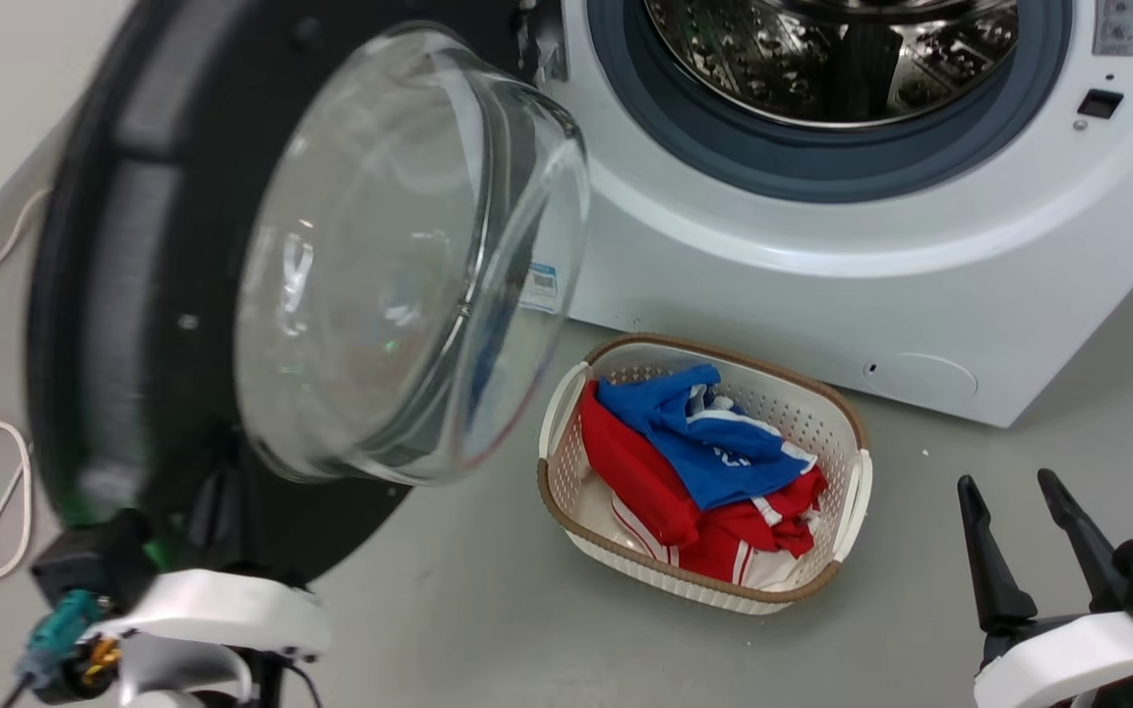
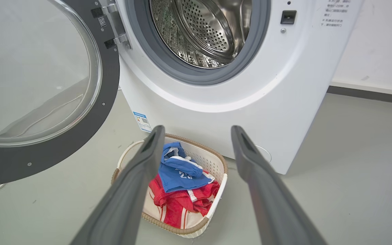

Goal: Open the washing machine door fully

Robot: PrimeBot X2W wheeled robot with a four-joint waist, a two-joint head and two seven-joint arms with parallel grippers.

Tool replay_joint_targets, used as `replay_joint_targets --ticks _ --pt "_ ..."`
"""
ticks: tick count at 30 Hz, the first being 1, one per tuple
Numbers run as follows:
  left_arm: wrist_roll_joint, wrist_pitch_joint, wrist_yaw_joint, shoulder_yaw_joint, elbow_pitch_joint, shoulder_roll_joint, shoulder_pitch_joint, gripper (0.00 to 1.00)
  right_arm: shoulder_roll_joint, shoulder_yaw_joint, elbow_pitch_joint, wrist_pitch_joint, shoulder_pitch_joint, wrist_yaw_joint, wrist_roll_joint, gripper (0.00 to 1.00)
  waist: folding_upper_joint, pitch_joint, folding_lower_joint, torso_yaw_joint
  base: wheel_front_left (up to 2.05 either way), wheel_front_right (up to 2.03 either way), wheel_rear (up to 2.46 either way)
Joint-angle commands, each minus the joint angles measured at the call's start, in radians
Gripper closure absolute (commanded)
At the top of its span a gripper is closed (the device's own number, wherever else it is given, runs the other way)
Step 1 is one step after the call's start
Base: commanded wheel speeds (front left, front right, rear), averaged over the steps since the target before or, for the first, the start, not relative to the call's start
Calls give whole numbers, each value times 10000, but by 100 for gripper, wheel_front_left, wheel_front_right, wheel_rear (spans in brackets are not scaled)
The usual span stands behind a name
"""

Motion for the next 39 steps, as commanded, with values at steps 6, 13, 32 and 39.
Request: replay_joint_targets --ticks 6,13,32,39 --pt "-597 -141 -37 1206 609 580 -276 100 -273 -62 -121 98 -392 2 77 0 0 556 0 -178 0 0 0" --pt "-1296 -256 -396 2144 1670 1006 -757 100 -478 -74 -211 165 -576 2 156 0 0 967 0 -268 0 0 0" --pt "-1992 -272 -1222 2936 4304 1960 -2509 100 -544 -22 -278 272 -828 2 58 0 0 1334 0 -308 0 0 0" --pt "-1567 -821 -1051 2648 4144 1679 -2114 100 -376 -24 -120 196 -726 2 33 0 0 974 0 -258 0 0 0"
